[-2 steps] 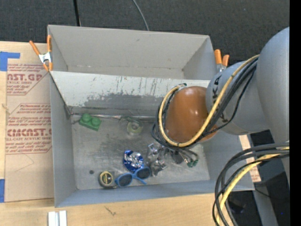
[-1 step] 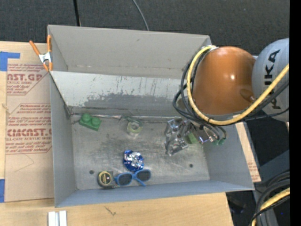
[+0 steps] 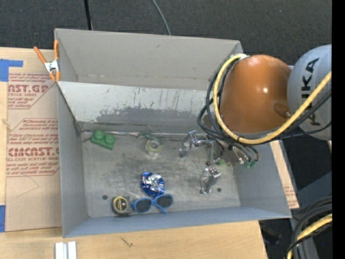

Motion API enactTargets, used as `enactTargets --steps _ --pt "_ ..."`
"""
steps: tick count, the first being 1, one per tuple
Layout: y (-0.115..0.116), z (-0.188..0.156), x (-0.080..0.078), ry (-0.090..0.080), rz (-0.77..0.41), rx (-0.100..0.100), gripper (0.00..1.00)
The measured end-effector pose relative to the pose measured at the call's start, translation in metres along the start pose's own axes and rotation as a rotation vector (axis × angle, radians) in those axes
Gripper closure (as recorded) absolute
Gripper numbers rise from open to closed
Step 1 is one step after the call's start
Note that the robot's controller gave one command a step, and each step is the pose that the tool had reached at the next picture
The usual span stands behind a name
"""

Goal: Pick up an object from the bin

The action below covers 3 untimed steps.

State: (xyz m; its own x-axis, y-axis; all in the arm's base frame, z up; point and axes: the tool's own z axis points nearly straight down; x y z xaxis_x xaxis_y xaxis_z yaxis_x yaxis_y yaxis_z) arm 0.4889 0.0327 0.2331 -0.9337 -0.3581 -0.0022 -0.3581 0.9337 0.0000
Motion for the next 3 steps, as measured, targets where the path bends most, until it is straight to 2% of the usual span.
enactTargets --steps 1,2,3 --pt "0.079 0.161 -0.033 -0.012 -0.282 0.003 0.0" --pt "0.078 0.16 -0.029 0.001 -0.278 0.001 1.0" --pt "0.07 -0.015 -0.051 -0.008 -0.302 0.002 1.0"
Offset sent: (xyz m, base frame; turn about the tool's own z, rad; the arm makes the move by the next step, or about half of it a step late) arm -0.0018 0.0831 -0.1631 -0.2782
